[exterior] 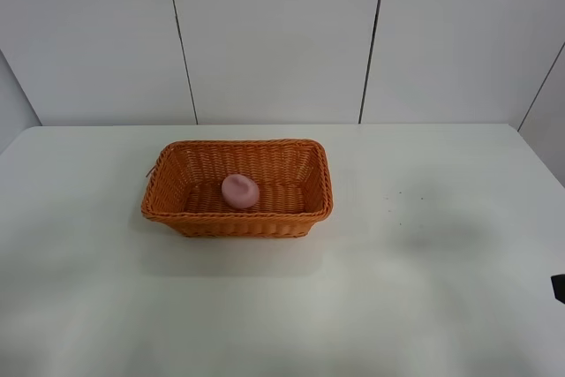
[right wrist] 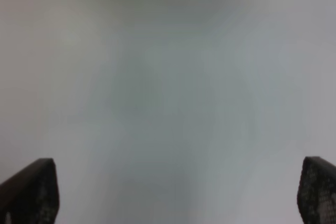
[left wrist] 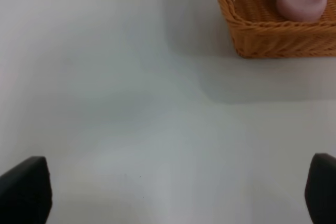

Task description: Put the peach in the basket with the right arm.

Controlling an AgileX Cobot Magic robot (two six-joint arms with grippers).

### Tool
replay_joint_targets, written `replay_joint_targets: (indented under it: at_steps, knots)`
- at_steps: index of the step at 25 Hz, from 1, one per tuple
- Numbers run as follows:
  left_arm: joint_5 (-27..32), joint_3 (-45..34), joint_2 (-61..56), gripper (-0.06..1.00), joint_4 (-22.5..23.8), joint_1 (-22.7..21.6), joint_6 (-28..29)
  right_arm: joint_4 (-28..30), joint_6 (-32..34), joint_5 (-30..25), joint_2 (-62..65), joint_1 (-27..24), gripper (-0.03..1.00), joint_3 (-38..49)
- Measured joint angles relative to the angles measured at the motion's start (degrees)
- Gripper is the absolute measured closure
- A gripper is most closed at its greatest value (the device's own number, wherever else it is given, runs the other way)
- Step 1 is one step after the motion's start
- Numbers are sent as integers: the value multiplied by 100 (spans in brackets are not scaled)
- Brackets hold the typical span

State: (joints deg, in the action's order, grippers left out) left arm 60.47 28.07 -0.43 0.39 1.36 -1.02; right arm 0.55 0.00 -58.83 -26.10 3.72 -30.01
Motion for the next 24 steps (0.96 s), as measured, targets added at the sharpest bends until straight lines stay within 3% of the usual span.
replay_joint_targets:
  at_steps: [13,24]
  knots:
    - [0,0,0,-5,0,0,0,-20,0,-8,2519,0,27,194]
    - [0,0,0,-5,0,0,0,-20,0,-8,2630,0,27,194]
